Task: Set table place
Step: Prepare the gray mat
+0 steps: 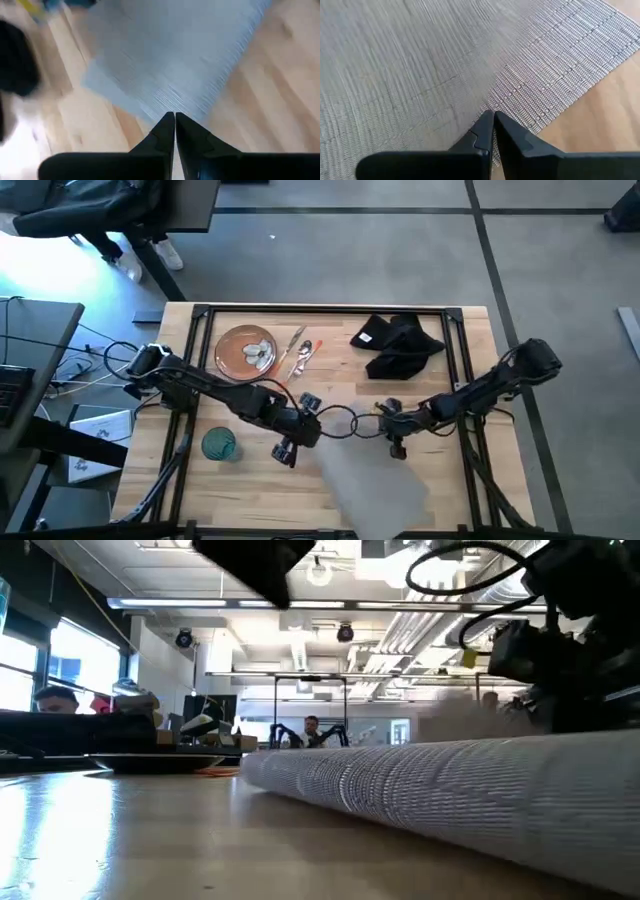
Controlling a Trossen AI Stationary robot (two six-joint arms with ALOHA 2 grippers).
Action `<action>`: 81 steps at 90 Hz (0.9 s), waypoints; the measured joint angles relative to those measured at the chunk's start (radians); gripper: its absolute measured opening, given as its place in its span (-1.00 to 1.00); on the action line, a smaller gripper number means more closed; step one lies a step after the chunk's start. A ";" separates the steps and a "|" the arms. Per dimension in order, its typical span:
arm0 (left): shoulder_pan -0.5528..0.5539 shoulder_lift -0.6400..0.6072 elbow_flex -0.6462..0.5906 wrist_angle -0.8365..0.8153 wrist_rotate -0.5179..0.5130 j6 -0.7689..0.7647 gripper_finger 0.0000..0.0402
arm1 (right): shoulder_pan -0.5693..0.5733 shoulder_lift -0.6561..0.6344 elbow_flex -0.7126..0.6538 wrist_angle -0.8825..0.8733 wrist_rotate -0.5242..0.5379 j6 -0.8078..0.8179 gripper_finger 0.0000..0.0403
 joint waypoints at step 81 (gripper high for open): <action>0.327 0.323 -0.144 0.935 0.165 -0.269 -0.16 | 0.010 -0.094 -0.006 -0.007 0.021 0.037 -1.00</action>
